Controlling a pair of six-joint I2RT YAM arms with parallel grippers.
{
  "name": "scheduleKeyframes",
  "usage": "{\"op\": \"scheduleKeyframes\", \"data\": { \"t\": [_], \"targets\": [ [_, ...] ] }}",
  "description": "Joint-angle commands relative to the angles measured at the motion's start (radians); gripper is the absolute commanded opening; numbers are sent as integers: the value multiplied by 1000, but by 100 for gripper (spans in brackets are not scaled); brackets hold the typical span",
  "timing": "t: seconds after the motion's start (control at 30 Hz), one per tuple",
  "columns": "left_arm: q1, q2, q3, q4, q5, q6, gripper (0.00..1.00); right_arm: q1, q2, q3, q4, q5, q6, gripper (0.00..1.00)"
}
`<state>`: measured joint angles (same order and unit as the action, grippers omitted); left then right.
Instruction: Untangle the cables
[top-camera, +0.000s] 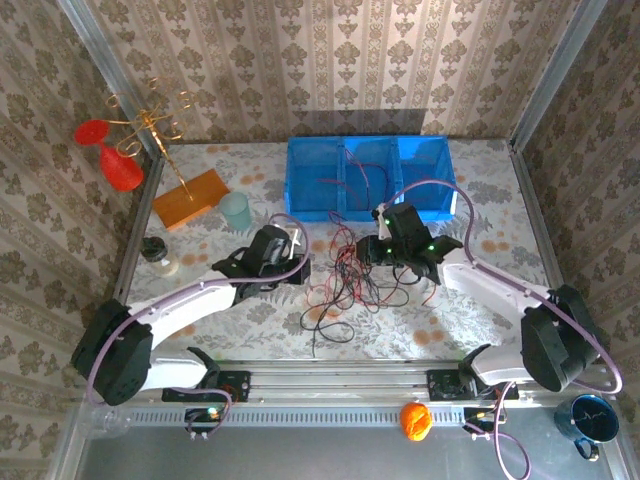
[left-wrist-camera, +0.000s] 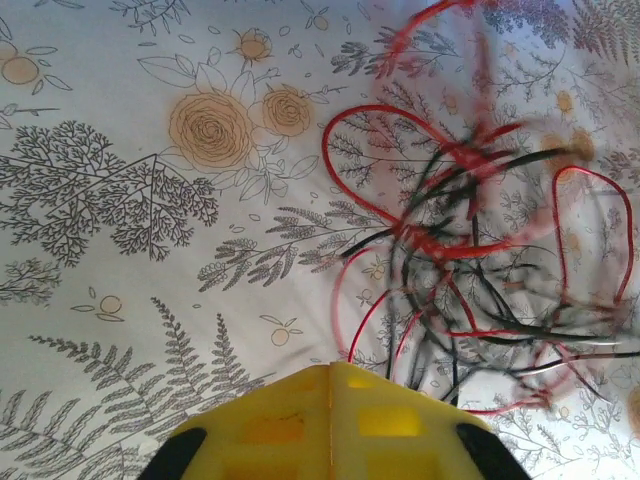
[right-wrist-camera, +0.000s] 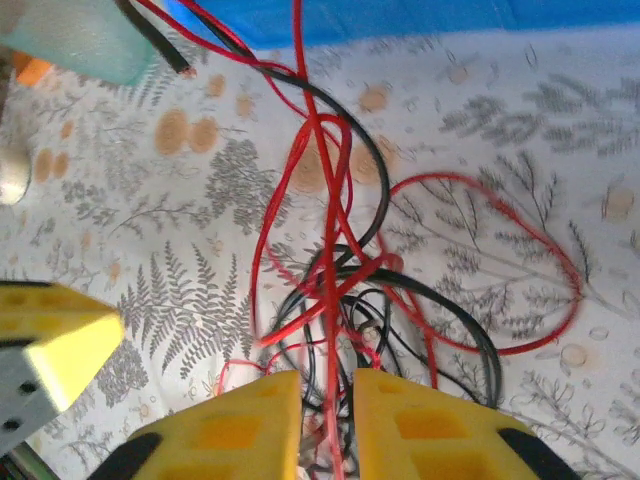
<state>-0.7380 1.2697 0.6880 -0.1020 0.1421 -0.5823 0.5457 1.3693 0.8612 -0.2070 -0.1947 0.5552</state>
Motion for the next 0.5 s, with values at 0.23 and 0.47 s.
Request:
{"op": "scheduleKeyframes", "data": {
  "t": [0.23,0.47],
  "targets": [
    [-55,95,41,7,34,6,55,4,-61,-15,-53,63,-46,35],
    [-98,277,128,82,51,-27,53,8,13,-71,30,-18,16,23]
  ]
}}
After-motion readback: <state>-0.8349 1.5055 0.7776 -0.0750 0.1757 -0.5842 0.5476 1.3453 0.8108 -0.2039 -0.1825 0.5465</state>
